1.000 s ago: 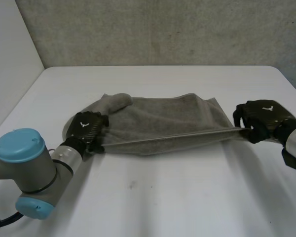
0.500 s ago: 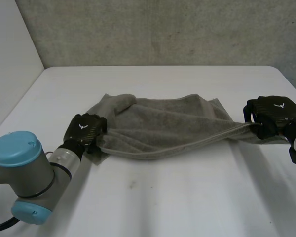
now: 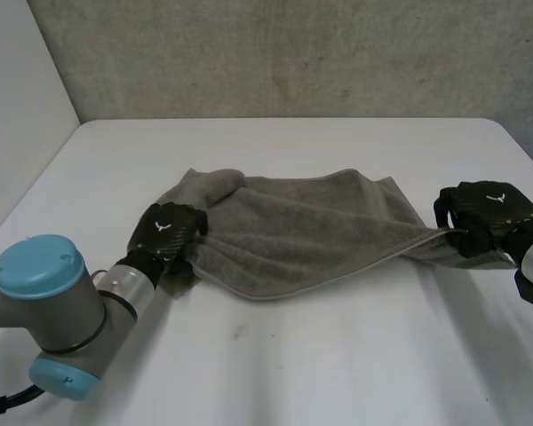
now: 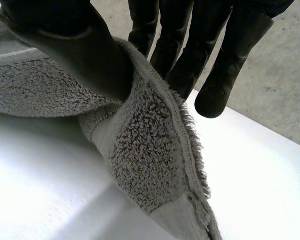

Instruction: Fold the towel.

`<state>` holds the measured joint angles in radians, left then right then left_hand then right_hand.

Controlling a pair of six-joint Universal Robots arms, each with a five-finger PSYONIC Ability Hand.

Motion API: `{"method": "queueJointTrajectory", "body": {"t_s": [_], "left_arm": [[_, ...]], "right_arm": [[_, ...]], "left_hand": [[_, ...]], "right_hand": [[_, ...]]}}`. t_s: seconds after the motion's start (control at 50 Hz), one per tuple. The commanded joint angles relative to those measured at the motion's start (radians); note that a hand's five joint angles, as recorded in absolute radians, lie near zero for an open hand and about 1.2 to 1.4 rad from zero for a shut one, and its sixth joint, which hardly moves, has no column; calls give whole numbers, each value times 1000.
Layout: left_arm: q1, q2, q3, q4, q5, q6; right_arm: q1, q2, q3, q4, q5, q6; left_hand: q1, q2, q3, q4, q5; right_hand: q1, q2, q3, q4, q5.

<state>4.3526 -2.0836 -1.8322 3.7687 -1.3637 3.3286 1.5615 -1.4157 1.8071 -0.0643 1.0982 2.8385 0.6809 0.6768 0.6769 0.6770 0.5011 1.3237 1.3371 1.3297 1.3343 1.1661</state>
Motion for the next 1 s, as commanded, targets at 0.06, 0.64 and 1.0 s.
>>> {"method": "queueJointTrajectory", "body": {"t_s": [0.06,0.64,1.0], "left_arm": [[-44,-46,60,-7,-3,-34],[-61,-135,186,-60,-121,-23],[-56,297,39,-145,-173,91]], "right_arm": [[2,11,0,0,0,-2],[-3,32,-2,-20,2,-4],[-23,-182,-103,61,2,-5]], "left_hand": [[96,100,100,100,102],[512,516,516,516,517],[715,719,719,719,721]], "right_hand": [[73,59,67,62,56],[73,59,67,62,56],[73,59,67,62,56]]}}
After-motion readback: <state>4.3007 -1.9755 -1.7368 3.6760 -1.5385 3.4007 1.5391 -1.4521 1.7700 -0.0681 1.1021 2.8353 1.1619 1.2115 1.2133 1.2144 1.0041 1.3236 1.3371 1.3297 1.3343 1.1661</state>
